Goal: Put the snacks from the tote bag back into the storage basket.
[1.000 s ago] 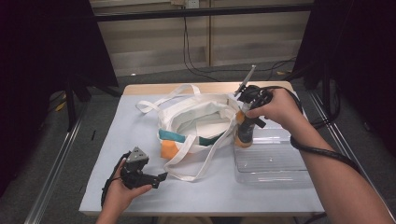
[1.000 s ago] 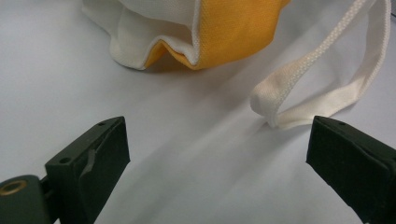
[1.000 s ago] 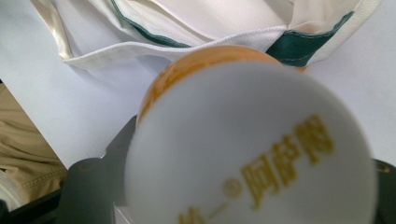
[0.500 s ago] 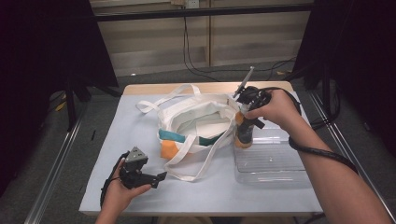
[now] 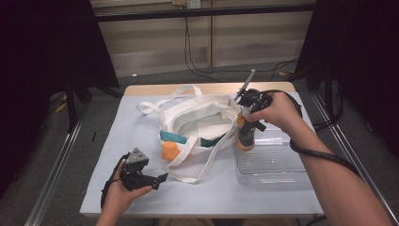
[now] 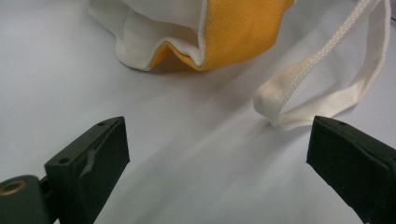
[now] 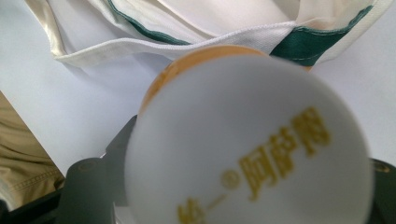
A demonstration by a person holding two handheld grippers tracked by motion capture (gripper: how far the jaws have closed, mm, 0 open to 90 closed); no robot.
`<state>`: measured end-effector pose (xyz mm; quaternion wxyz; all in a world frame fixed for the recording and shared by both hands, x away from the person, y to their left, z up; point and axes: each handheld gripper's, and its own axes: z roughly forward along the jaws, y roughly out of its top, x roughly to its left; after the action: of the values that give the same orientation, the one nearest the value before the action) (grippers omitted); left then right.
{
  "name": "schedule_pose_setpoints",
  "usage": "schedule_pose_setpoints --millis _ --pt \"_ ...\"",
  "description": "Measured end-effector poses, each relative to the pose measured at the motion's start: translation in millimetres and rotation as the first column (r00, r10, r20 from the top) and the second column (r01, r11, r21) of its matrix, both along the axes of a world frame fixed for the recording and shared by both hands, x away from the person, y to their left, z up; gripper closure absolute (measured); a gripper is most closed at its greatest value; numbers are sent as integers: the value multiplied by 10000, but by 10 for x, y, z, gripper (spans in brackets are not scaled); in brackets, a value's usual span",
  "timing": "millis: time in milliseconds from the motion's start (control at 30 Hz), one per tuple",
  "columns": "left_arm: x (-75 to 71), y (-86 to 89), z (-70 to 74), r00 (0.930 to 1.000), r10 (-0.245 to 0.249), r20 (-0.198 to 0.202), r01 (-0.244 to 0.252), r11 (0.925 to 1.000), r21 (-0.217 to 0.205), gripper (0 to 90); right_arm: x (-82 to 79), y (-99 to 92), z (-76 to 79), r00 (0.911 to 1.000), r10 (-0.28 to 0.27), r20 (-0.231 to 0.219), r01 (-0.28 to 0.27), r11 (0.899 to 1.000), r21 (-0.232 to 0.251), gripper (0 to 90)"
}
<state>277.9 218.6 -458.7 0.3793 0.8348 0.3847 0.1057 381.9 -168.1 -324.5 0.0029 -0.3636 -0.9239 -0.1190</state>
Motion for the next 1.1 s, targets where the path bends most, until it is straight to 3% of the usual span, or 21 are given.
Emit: schedule_pose_setpoints --millis 1100 --pt "4 9 4 10000 -6 -40 6 10000 18 54 -7 7 -162 9999 123 -58 -123 9999 -38 306"
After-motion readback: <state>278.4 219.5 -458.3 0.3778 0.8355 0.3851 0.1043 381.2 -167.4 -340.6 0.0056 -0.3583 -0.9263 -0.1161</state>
